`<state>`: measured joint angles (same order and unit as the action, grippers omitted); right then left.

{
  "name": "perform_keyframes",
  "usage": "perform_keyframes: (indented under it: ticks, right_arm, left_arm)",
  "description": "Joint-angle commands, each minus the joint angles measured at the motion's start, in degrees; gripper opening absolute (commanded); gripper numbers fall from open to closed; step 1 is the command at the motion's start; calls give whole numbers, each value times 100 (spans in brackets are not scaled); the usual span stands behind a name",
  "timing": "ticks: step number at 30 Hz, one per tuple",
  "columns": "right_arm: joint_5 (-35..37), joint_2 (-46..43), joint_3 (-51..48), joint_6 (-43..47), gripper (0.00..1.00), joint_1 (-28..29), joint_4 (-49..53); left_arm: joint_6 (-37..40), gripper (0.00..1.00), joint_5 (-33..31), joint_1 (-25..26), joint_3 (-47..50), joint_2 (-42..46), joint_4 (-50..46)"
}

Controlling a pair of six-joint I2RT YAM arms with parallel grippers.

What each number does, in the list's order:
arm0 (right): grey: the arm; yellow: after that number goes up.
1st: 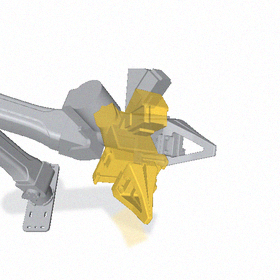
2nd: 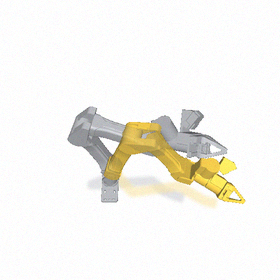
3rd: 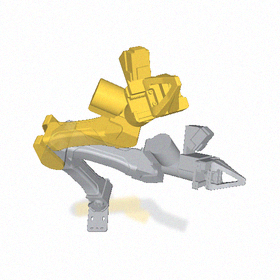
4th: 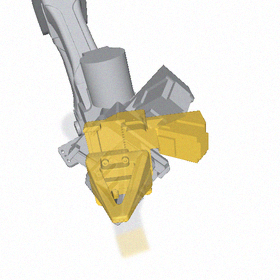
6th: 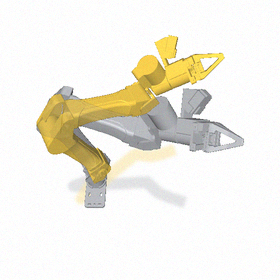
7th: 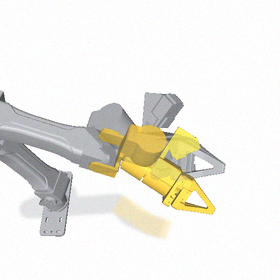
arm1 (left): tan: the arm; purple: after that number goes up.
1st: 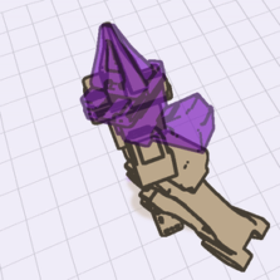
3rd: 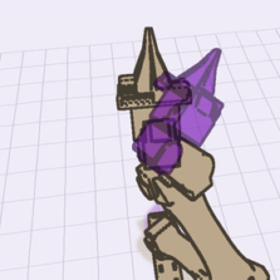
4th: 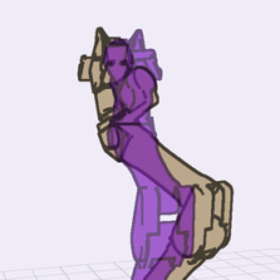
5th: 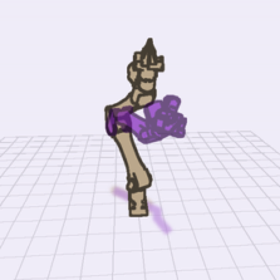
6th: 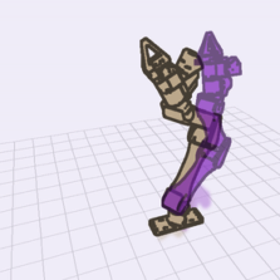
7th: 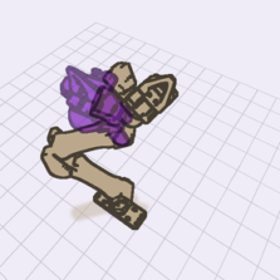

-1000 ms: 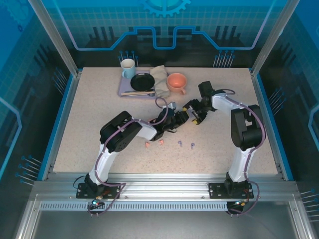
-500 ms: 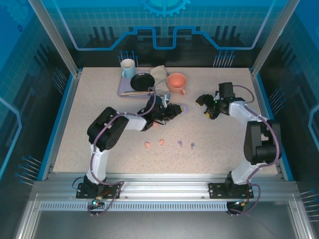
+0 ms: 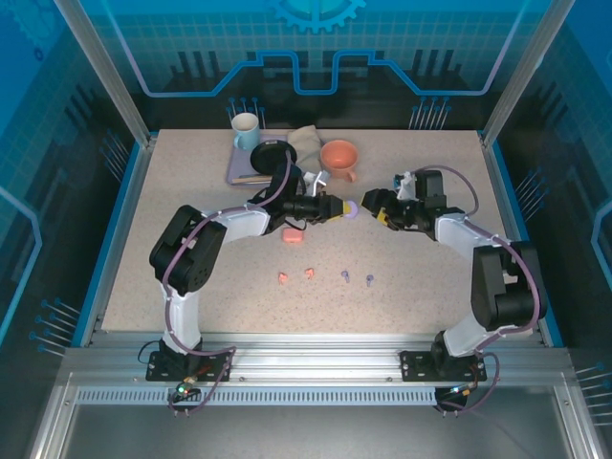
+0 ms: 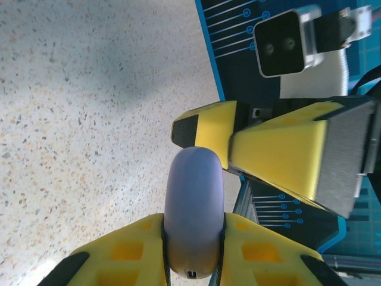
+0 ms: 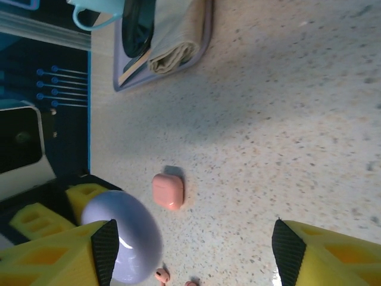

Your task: Insert wireless bluetooth earbuds into charging case

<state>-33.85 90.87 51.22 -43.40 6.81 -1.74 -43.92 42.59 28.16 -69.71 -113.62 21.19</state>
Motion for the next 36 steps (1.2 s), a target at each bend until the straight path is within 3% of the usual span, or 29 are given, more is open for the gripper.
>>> perform_keyframes:
  ticks: [1, 15, 26, 32, 36]
  right_arm:
    - [-191, 104, -41, 85, 71, 108, -318]
    - [-152, 406, -198, 163, 68, 282, -285]
    - [182, 1081, -158, -120, 63, -49, -169]
    - [151, 572, -325, -130, 62, -213, -89]
    - [-532, 224, -447, -42, 61, -410, -319]
  left_arm:
    - [200, 19, 246, -32, -194, 72, -192]
    - [182, 19, 208, -29, -339, 16, -246]
    - [181, 18, 282, -25, -312, 268, -199]
    - [244, 18, 293, -34, -293, 264, -248]
    - [244, 18, 384, -36, -309, 197, -221]
